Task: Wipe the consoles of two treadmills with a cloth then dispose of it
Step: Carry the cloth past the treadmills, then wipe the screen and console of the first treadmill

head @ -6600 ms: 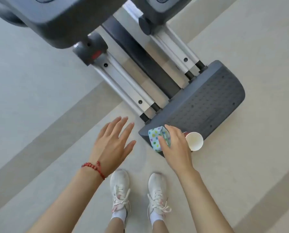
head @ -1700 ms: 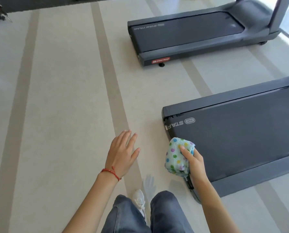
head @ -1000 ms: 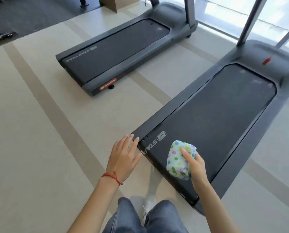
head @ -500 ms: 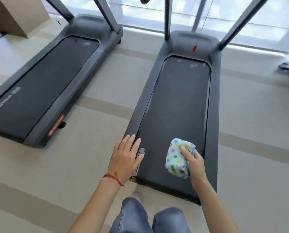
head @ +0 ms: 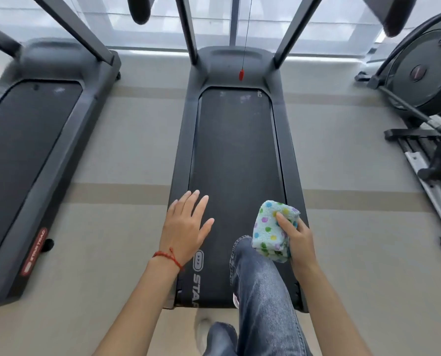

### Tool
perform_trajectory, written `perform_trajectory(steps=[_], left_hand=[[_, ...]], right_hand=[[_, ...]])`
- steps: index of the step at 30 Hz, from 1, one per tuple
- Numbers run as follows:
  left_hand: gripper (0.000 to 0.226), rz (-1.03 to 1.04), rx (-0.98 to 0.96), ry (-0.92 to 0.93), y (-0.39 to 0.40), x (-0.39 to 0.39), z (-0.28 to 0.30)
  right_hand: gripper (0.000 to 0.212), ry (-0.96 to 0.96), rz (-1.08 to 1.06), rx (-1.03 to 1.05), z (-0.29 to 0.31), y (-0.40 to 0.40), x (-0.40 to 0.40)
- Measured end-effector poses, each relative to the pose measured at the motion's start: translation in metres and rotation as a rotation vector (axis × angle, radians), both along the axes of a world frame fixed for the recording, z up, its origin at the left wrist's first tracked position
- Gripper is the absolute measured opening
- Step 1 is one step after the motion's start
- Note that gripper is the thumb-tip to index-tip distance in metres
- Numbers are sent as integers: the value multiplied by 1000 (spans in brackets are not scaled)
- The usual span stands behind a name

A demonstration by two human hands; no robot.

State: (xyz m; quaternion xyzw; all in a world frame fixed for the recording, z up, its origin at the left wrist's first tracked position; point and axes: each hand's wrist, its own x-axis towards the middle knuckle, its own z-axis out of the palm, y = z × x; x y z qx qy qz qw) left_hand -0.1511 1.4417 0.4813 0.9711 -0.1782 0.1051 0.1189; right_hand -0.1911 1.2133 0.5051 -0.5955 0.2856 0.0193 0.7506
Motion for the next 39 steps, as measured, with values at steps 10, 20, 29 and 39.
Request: perform_trajectory(steps=[10, 20, 29, 39], left_hand=[[50, -2, 25, 25, -51, 142, 38], [52, -5, 2, -46, -100, 260, 140], [49, -1, -37, -133, -99, 382, 176], [50, -79, -18, -199, -92, 584, 202]], right_hand=[[25, 56, 10, -1, 36, -53, 150], [18, 64, 34, 22, 131, -92, 272], [17, 42, 10, 15, 170, -98, 380], [15, -41, -56, 9, 202, -88, 570]])
